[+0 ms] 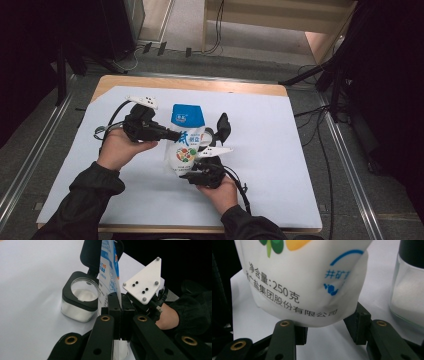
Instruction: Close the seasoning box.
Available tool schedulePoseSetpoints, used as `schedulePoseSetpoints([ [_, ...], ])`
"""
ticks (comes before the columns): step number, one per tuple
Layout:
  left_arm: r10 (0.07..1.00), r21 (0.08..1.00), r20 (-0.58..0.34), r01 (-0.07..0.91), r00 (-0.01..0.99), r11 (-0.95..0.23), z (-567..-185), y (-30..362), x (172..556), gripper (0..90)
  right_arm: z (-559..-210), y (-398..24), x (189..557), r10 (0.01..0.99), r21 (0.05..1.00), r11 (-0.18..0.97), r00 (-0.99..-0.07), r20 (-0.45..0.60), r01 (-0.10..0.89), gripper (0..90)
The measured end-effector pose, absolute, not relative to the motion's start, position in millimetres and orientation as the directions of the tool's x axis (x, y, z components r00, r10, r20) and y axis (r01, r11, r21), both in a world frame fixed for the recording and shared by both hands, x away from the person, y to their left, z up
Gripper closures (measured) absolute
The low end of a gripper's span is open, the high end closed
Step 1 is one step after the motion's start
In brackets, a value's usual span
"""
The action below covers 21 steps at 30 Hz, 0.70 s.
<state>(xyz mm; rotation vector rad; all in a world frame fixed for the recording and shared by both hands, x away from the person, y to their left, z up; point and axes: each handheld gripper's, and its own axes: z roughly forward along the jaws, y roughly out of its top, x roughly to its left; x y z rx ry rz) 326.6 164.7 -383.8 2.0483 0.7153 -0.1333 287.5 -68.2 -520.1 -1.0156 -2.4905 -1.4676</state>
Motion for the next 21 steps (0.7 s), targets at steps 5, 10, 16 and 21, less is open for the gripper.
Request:
schedulePoseSetpoints([
  [5,0.419,0.754,-0.376,0.535,0.827,-0.38,-380.9,165.2,324.2,90.0,-516.7,-71.9,285.4,0.494,0.752,0.357,-0.795,0.352,0.554,55.4],
  [10,0.409,0.76,-0.377,0.53,0.831,-0.376,-377.0,165.8,322.7,90.0,-516.0,-74.1,284.7,0.493,0.754,0.361,-0.798,0.345,0.549,54.8],
  [16,0.438,0.761,-0.36,0.531,0.824,-0.373,-375.1,170.5,322.4,90.0,-510.3,-80.9,283.2,0.491,0.762,0.328,-0.79,0.367,0.558,54.8],
  [21,0.457,0.76,-0.352,0.534,0.817,-0.371,-374.6,178.7,323.5,90.0,-506.2,-87.9,284.0,0.493,0.766,0.324,-0.79,0.364,0.555,54.8],
])
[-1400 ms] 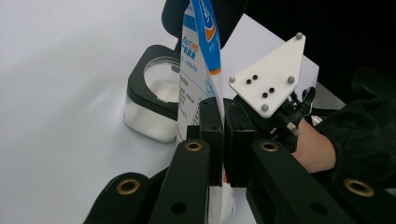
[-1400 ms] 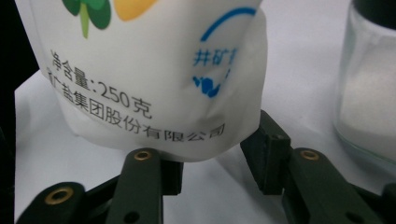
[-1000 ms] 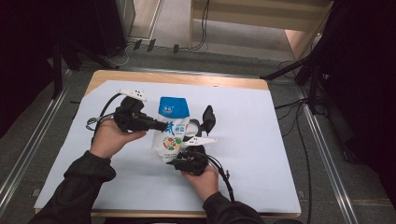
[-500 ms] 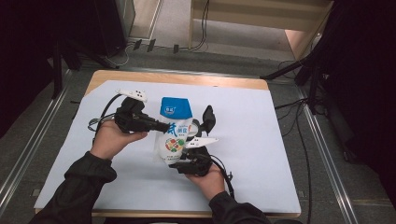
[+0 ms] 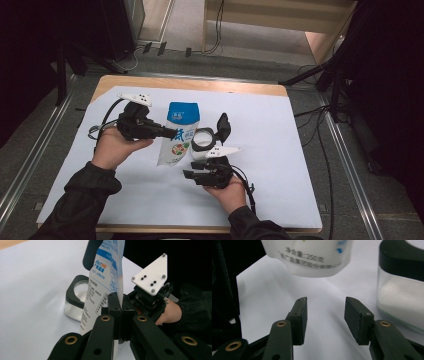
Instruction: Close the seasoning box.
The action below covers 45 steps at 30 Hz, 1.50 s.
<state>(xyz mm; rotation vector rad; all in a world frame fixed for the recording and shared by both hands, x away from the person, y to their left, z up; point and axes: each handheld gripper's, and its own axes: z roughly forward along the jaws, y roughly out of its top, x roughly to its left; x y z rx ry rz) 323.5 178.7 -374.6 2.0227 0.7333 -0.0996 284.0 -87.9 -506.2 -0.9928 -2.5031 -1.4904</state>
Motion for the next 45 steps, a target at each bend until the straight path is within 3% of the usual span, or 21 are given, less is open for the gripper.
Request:
schedulePoseSetpoints([
  [8,0.47,0.769,-0.351,0.535,0.81,-0.349,-372.2,191.0,323.7,90.0,-497.9,-104.5,286.0,0.501,0.77,0.318,-0.788,0.358,0.552,54.8],
  [32,0.625,0.762,-0.344,0.597,0.701,-0.25,-388.9,245.0,351.0,90.0,-480.8,-165.2,307.0,0.6,0.78,0.277,-0.735,0.316,0.561,58.6],
  [45,0.705,0.762,-0.301,0.607,0.642,-0.226,-411.6,262.0,374.6,90.0,-480.5,-187.1,325.6,0.653,0.763,0.227,-0.676,0.341,0.605,69.2],
])
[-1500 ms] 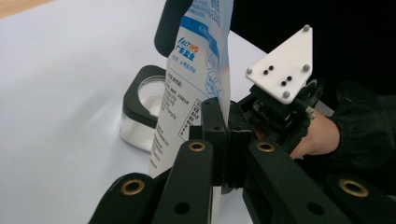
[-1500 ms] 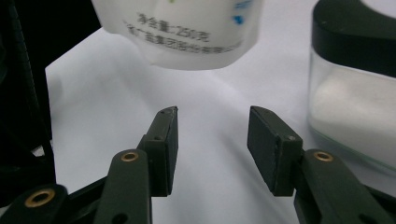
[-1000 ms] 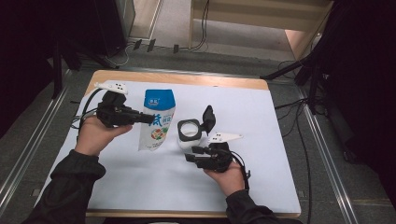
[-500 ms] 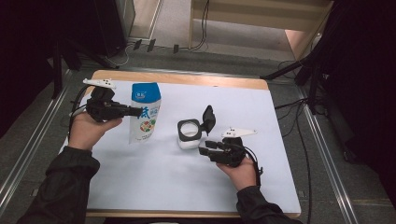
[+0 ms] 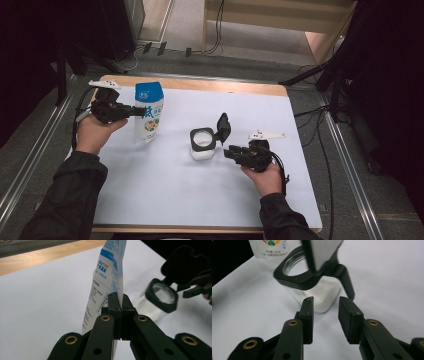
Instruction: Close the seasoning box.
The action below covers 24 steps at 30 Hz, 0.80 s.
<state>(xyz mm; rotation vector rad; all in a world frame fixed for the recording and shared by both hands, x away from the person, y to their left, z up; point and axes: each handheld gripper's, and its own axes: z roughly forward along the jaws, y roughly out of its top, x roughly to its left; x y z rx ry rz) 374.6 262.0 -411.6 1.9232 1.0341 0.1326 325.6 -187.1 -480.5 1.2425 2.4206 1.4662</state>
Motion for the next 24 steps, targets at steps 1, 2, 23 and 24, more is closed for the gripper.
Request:
schedulePoseSetpoints([
  [1,0.712,0.758,-0.299,0.611,0.635,-0.227,-414.3,263.0,374.9,90.0,-480.2,-189.0,327.3,0.659,0.762,0.22,-0.669,0.345,0.61,70.8],
  [2,0.712,0.753,-0.301,0.616,0.634,-0.23,-417.4,263.7,375.0,90.0,-479.5,-191.0,329.2,0.663,0.761,0.21,-0.662,0.35,0.613,72.7],
  [23,0.716,0.784,-0.314,0.595,0.624,-0.175,-432.7,287.5,341.6,86.1,-457.2,-185.7,362.8,0.668,0.782,0.154,-0.646,0.368,0.604,90.0],
  [24,0.717,0.787,-0.304,0.59,0.627,-0.182,-432.9,287.2,340.5,85.5,-455.9,-184.2,364.3,0.665,0.784,0.153,-0.649,0.369,0.602,90.0],
])
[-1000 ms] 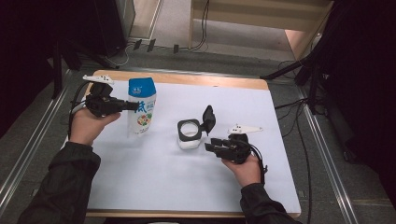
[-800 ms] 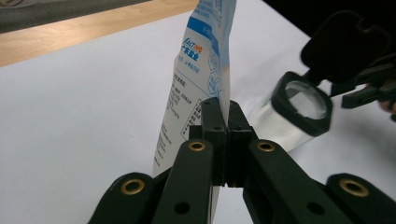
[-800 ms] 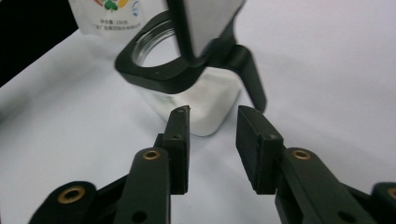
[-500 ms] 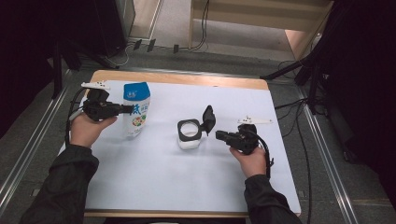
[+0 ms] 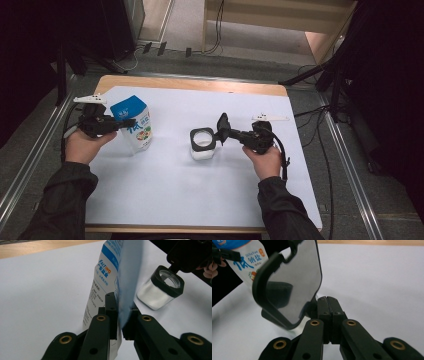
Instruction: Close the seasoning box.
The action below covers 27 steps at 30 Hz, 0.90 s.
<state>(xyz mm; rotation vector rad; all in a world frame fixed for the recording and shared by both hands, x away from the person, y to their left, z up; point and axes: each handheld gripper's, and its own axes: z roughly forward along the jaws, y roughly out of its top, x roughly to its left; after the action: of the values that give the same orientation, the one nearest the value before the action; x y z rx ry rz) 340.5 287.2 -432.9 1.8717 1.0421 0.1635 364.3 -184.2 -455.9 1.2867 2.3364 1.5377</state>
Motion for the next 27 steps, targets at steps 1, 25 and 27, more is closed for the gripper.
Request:
schedulePoseSetpoints([
  [1,0.717,0.788,-0.301,0.588,0.628,-0.184,-433.1,286.3,339.5,85.1,-454.5,-182.5,365.8,0.663,0.784,0.149,-0.65,0.373,0.602,90.0],
  [25,0.743,0.787,-0.269,0.585,0.613,-0.198,-445.4,288.0,319.7,43.9,-443.2,-164.8,377.4,0.633,0.801,0.137,-0.673,0.382,0.583,90.0],
  [27,0.744,0.783,-0.269,0.589,0.612,-0.201,-448.2,288.4,318.2,41.7,-444.1,-163.7,378.0,0.63,0.804,0.136,-0.677,0.38,0.579,90.0],
])
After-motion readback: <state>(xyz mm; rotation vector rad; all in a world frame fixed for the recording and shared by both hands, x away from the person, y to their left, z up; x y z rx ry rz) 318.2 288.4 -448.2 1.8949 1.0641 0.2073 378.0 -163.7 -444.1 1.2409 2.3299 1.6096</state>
